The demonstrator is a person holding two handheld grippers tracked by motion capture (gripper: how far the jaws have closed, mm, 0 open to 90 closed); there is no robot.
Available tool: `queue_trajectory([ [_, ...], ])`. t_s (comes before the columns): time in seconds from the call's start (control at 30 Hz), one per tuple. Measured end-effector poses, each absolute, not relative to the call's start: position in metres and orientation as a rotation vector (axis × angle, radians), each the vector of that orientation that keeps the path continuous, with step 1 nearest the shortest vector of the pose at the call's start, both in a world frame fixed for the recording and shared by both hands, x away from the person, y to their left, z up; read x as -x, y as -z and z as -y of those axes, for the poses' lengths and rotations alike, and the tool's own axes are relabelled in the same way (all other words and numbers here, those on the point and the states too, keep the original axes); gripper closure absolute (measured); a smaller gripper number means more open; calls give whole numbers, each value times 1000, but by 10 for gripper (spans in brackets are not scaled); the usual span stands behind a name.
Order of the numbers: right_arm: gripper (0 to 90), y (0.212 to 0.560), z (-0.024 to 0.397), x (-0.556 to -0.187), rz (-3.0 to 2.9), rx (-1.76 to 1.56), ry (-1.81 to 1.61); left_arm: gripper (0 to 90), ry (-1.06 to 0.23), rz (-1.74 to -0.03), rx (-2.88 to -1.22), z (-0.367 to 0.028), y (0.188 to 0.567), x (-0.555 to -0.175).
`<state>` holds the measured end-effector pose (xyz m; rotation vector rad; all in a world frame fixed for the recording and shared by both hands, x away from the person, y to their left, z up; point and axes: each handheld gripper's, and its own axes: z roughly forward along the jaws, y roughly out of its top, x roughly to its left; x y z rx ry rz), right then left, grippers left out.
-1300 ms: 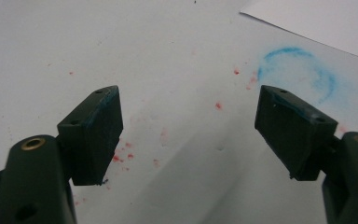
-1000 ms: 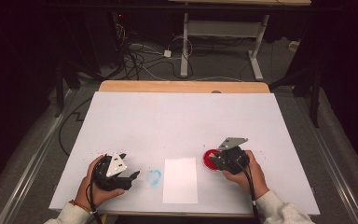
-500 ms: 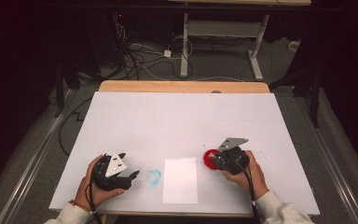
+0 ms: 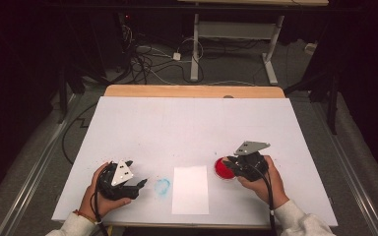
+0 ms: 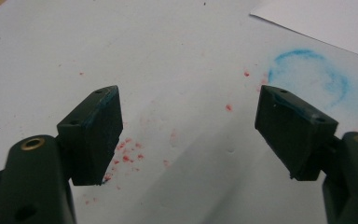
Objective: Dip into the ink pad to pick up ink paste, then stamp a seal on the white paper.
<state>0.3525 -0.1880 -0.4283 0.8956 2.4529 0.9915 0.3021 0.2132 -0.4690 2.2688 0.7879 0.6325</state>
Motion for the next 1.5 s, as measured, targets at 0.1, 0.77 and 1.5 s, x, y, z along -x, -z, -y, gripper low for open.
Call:
queue_trajectory([
  [0.1, 760, 420, 191, -350, -2437, -882, -1028, 225, -635, -784, -2266, -214, 470, -305],
  [0.77, 759, 396, 196, -334, -2406, -826, -1120, 225, -642, -769, -2271, -213, 470, -306],
  [1.5, 759, 393, 158, -315, -2493, -670, -1199, 225, -647, -764, -2281, -213, 470, -303],
])
